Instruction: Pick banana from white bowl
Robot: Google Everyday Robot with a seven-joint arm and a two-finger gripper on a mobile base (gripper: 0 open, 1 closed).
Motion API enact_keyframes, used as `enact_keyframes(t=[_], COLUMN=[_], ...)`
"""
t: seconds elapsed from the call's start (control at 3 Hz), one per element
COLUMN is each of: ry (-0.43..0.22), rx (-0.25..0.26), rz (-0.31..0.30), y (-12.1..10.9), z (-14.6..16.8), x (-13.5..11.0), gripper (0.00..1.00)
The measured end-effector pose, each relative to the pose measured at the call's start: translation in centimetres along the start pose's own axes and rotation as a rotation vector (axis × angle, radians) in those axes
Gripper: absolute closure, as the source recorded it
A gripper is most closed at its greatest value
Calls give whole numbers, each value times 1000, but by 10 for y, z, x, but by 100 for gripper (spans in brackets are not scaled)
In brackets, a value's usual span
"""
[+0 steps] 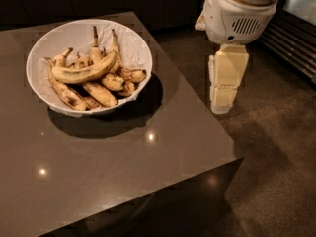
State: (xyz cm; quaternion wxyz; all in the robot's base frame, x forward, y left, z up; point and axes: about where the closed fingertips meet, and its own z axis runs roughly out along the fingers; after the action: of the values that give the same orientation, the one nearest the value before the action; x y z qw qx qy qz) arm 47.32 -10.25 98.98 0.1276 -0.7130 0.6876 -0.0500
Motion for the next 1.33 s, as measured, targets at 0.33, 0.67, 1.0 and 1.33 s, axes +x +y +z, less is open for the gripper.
enact_keyframes(t=[0.33,0.67,1.0,1.33], ry=[-10,-87,-69,-78], rx=[20,66,103,123], rz=[0,-136,-249,-253], y=[-4,-25,-43,-45], z=[-2,-14,-16,-20], x=[-3,-67,-110,-114], gripper=[0,0,0,0])
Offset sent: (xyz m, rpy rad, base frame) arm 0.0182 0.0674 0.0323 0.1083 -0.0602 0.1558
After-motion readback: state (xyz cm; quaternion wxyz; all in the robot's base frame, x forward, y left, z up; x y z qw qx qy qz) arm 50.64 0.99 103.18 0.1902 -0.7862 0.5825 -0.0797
